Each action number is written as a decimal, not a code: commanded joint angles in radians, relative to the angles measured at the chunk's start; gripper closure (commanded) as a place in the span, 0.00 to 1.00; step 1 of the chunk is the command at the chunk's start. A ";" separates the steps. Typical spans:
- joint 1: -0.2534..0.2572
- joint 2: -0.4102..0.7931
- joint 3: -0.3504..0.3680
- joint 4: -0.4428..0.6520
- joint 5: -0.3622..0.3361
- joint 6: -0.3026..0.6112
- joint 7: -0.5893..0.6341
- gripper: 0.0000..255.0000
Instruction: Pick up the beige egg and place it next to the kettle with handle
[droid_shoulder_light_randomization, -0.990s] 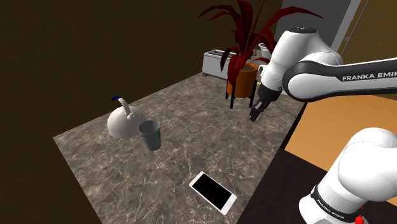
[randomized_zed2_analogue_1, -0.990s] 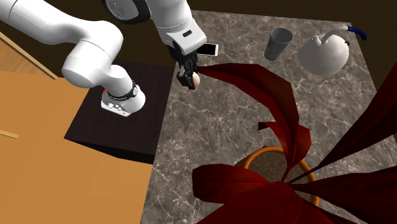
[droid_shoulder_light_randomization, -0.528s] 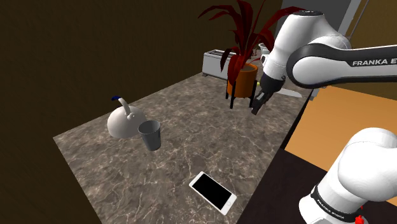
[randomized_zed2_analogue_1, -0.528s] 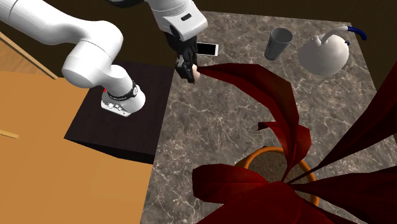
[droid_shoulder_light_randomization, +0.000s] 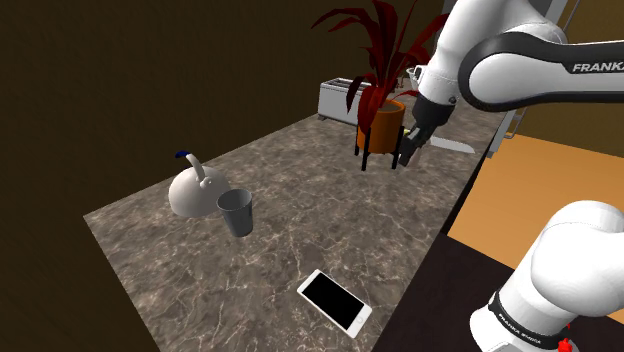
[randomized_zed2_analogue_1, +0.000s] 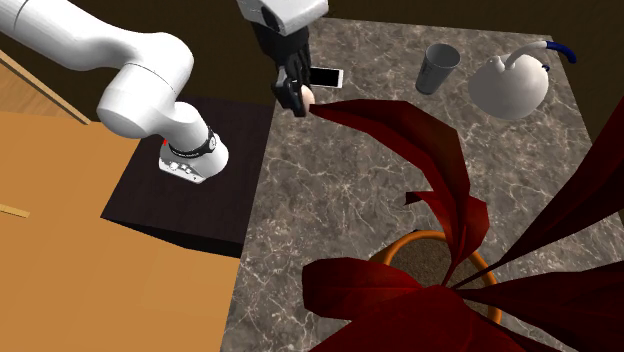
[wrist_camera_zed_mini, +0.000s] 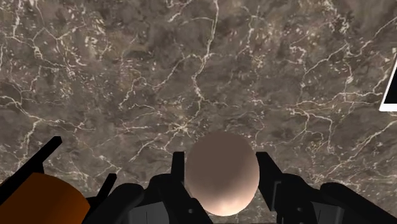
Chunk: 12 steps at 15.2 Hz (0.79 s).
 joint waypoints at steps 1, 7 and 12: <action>0.000 0.002 0.000 0.027 0.000 -0.025 -0.001 1.00; -0.002 0.015 -0.002 0.110 -0.001 -0.095 -0.006 1.00; 0.005 0.206 0.066 0.227 0.018 -0.024 0.064 1.00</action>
